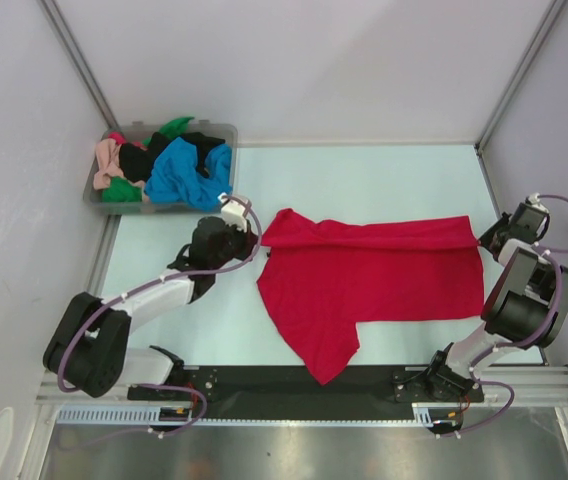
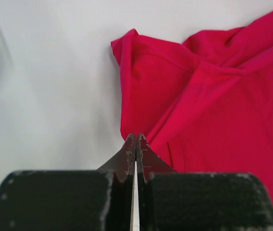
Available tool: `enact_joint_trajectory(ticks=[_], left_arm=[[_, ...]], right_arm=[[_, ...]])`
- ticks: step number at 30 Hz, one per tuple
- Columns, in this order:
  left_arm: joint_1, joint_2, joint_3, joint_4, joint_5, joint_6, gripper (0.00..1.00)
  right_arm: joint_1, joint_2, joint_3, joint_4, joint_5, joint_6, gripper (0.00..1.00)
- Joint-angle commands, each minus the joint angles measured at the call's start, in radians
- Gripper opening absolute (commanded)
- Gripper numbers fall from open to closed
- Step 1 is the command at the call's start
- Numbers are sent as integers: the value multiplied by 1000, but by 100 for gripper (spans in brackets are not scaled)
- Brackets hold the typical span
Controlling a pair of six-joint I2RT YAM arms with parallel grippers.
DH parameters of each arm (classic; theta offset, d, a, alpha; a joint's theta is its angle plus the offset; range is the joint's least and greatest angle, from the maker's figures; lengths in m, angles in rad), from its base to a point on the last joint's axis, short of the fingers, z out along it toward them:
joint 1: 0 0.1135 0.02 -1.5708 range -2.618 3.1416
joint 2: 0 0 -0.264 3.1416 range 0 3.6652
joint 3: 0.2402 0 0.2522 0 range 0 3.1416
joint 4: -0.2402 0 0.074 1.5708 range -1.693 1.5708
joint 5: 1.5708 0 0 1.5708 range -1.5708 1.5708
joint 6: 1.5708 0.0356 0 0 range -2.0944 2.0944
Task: Fold and stack the t-shirts
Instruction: Fold the tshirt
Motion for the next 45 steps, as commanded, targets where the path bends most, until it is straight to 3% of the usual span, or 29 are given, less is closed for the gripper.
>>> enact_joint_trajectory(ticks=[1,6,9,11,12,13,16,22,25,29,36,45], left_arm=[[-17,-19,-9,-9,-18,38,0],[-19,-36,-13,-31,-32,50,0],[-19,-58,-6,-64,-35,56,3],[-19,-82,-7,-84,-35,55,27],[-19,-114,-7,-93,-32,55,40],[-19,-130,-6,-104,-32,53,60],[-19,-205,28,-167,-54,32,99],[-26,-138,227,-302,-79,-48,100],[-84,29,455,-397,-108,-126,95],[-167,217,586,-426,-96,-200,93],[-237,422,611,-468,-101,-290,86],[-249,545,663,-414,-139,-223,77]], right_arm=[[-7,-59,-13,-25,35,-41,0],[-7,-73,-18,-40,45,-66,0],[-7,-78,-18,-45,42,-70,13],[-7,-89,-18,-49,37,-69,27],[-7,-95,-18,-46,34,-69,31],[-7,-119,-21,-43,20,-73,36],[-5,-174,-18,-39,-3,-84,43],[65,-271,13,-37,-61,-96,50],[145,-260,33,-54,-52,-69,51],[252,-196,53,-54,-31,-38,51],[377,-92,108,-118,20,-27,50],[392,-79,120,-143,-4,-50,48]])
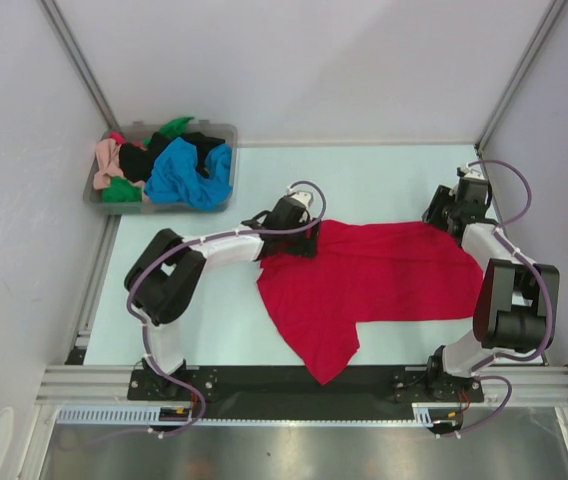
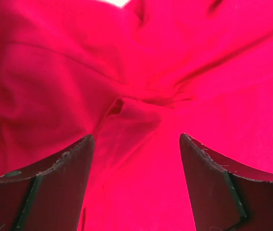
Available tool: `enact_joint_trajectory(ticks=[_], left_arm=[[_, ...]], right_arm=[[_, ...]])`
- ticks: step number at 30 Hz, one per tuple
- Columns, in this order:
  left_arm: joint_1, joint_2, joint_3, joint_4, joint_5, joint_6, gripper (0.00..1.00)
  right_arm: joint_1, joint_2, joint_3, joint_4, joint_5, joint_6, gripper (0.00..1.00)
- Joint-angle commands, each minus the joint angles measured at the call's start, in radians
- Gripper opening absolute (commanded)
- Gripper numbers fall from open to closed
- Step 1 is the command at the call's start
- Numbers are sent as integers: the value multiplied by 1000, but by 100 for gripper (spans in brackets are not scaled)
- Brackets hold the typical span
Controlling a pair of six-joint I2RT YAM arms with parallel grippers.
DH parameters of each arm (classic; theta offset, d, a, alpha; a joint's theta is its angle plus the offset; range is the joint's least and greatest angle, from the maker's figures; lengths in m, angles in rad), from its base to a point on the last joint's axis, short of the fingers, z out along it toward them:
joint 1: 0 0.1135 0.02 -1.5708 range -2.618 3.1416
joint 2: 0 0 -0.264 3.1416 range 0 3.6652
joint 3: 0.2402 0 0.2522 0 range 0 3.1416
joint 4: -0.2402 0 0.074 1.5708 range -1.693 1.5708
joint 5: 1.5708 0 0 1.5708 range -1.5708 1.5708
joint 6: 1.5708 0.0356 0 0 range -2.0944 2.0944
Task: Fold and stack the t-shirts
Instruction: Fold the tshirt
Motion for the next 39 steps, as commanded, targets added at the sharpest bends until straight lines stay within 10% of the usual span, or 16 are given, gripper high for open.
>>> enact_joint_trajectory(ticks=[1,16,25,27,39], left_arm=[[-2,-9,90,49,-26,25,77],[-2,83,116,70,-8,37,62],[1,87,86,79,21,32,53],[1,81,75,82,24,32,49],[-8,-11,8,93,20,43,24]], right_arm=[[6,-10,32,-7,-6,-10,48],[52,50,68,-13,-2,30,50],[52,66,94,-36,-8,27,76],[53,70,101,-38,-19,28,99],[78,96,108,-45,-14,27,100]])
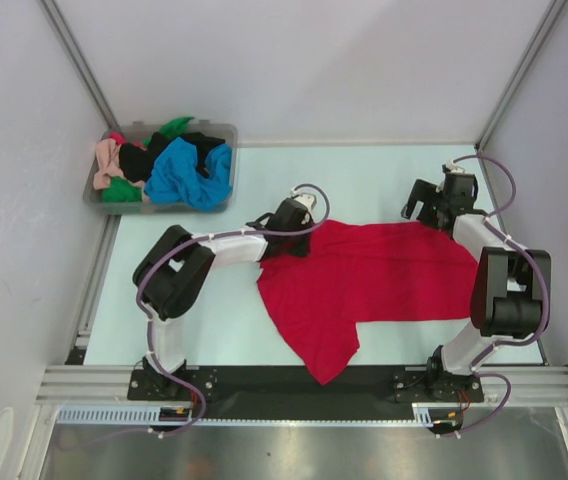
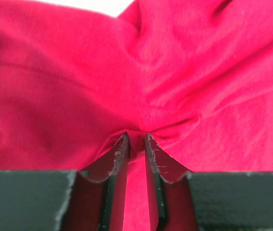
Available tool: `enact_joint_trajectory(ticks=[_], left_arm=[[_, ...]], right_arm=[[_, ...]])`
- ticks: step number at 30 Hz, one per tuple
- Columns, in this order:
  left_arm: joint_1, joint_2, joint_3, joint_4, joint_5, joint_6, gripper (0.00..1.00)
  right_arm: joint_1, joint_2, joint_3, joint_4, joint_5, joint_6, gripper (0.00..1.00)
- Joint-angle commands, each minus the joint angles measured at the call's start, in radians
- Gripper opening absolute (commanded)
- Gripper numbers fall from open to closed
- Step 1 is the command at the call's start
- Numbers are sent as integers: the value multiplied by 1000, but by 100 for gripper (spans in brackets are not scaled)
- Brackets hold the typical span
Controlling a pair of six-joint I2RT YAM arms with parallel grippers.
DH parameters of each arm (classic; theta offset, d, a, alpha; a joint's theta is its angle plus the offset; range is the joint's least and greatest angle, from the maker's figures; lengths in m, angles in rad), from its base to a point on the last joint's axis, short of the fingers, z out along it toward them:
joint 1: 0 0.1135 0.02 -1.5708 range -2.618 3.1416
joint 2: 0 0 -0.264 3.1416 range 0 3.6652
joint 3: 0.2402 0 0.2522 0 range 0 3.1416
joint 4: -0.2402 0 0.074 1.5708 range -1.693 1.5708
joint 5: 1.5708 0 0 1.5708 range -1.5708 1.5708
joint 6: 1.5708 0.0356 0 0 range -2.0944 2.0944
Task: Fold and stack the t-shirts
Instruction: Fold the tshirt
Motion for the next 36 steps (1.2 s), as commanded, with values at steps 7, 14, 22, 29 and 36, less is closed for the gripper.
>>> enact_joint_trajectory(ticks=[7,14,22,29,36], left_arm=[[-34,-119,-68,42,-7,4,0],[-62,-153,-56,21,-17,-28,0],[-119,-182,-70,-62,-36,-66,0],[-152,-202,-65,-111,-48,-43,2],[-169,-217,-56,-155,-39,24,51]], right_arm=[[25,21,27,11,12,6,100],[29,12,14,-1,19,8,100],[34,13,12,-3,24,11,100],[42,18,1,-7,31,12,100],[45,23,1,-16,38,18,100]])
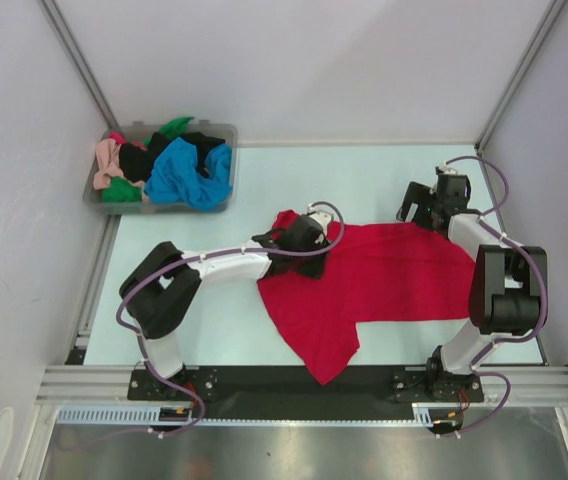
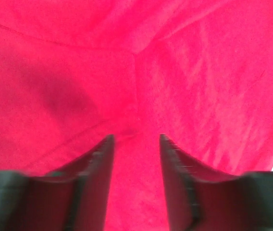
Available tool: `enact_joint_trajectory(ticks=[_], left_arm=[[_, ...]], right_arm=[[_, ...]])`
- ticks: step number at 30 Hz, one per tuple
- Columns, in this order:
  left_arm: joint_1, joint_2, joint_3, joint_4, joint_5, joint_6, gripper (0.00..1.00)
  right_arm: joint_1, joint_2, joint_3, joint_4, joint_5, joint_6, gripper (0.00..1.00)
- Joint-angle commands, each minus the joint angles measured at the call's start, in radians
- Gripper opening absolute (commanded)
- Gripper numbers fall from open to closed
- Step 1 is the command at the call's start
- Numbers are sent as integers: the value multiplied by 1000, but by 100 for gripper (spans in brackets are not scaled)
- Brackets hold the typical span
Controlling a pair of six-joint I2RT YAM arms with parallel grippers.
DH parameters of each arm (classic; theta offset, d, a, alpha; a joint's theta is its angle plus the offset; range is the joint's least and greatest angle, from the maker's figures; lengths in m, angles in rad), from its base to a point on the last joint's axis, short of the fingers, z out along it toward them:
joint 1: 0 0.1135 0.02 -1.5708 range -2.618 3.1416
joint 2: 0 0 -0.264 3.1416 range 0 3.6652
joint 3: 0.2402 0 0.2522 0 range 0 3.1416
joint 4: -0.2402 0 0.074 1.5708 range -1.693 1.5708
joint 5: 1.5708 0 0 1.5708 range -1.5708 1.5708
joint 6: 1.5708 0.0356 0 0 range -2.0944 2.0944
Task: Fold and stack the t-shirts
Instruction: Fold the tshirt
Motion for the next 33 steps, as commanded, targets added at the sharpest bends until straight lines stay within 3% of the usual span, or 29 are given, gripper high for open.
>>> enact_joint_trajectory(ticks=[1,4,5,6,7,10,17,24,29,33], left_arm=[[-11,-69,48,-66,-20,42,59],[48,-56,211,-177,-72,62,71],[72,-44,261,-203,-87,62,81],[130,-12,311,-228,-89,47,85],[161,6,409,-272,-89,38,86],[258,60,508,-291,-86,27,86],[384,203,608,-320,-30,22,78],[384,342,674,-315,17,24,69],[379,367,674,-305,48,24,67],[365,395,678,-304,13,39,59]], right_arm=[[7,2,3,-13,18,17,100],[7,-12,3,-15,28,14,100],[7,-15,3,-18,36,14,100],[7,-18,3,-17,39,14,100],[7,-21,3,-20,47,18,100],[7,-18,3,-17,48,26,100],[13,33,31,-59,64,23,100],[-22,45,39,-95,79,11,100],[-50,74,74,-110,81,0,100],[-48,122,109,-127,84,-8,100]])
